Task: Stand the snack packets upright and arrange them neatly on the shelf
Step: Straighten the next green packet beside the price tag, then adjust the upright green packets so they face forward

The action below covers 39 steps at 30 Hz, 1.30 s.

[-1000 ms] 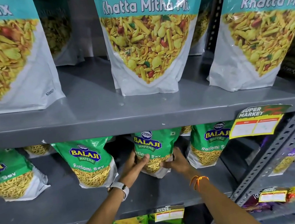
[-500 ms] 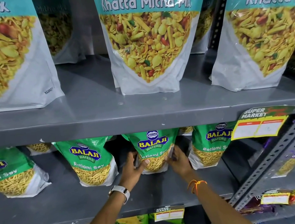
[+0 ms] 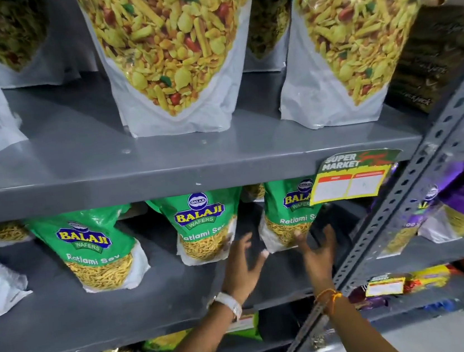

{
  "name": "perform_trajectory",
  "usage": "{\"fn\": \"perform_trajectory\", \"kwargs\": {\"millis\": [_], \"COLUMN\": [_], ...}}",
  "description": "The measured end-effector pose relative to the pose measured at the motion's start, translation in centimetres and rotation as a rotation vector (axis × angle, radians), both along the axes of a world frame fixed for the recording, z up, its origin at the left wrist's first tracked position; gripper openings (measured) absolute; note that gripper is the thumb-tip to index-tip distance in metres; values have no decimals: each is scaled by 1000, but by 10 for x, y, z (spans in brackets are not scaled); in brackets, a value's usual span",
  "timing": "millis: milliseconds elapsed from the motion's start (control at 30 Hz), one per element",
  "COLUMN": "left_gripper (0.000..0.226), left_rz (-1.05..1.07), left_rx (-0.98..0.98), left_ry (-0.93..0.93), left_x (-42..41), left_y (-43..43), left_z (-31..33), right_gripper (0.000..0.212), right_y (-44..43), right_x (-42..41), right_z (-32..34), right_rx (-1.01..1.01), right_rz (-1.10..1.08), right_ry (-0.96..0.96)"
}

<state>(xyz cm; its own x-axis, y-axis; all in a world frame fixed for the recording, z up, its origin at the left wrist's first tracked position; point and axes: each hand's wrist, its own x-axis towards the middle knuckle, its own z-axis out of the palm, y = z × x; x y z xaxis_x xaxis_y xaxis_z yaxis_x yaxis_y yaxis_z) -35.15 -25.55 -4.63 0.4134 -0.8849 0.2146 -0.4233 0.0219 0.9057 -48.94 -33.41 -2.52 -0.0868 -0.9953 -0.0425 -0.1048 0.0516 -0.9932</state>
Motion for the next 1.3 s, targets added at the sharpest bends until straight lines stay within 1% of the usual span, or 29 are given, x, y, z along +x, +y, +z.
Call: {"fn": "perform_trajectory", "kwargs": {"millis": [67,100,133,167,200,267,300,367,400,467,567,667,967,1033,1100,1167,1200,1233,1267,1300], "left_gripper": [64,70,72,70,65,53,45,29,27,34,41,43,42,48,62,78,80,75,66,59], "left_rz": [-59,-85,-110,-139,-157,-139,-111,-34,-5,6,-13,-22,-79,-106,-133,-91,-34,38,117,209], "left_rx": [31,67,103,118,127,159,173,192,197,192,173,164,221,223,210,189,168,123,48,-36], "left_ry": [72,90,109,129,151,195,208,171,148,135,120,94,112,94,71,38,5,-32,-58,-61], "left_x": [-9,-14,-17,-18,-19,-20,-21,-21,-19,-22,-26,-29,-30,-31,-30,-30,-31,-31,-30,-28], "left_y": [-26,-35,-42,-48,-53,-60,-63,-68,-69,-66,-60,-57,-55,-55,-52,-43,-35,-23,-10,6], "left_z": [15,24,29,30,31,27,25,16,12,12,13,7,15,17,17,14,11,8,2,-1], "right_gripper": [65,63,66,68,64,44,42,43,40,34,42,35,36,40,43,39,34,29,25,21], "right_y": [-10,-16,-22,-28,-33,-43,-48,-54,-56,-52,-39,-29,-21,-20,-16,0,14,29,47,60], "right_x": [-3,-2,-1,0,2,4,5,4,3,3,3,-2,-6,-6,-3,2,5,9,15,22], "right_z": [-1,0,-2,-3,-4,-9,-13,-21,-25,-24,-11,-7,-3,-2,-4,-6,-8,-10,-11,-11], "right_rx": [54,50,62,72,98,91,84,66,70,85,70,86,80,97,118,44,-20,-69,-96,-112], "right_rz": [37,76,103,122,109,97,99,82,68,42,-11,-50,-62,-69,-113,-228,-267,-250,-182,-65], "right_ry": [-111,-157,-202,-224,-230,-202,-182,-149,-127,-101,-136,-183,-102,-94,-80,-32,-32,-44,-55,-53]}}
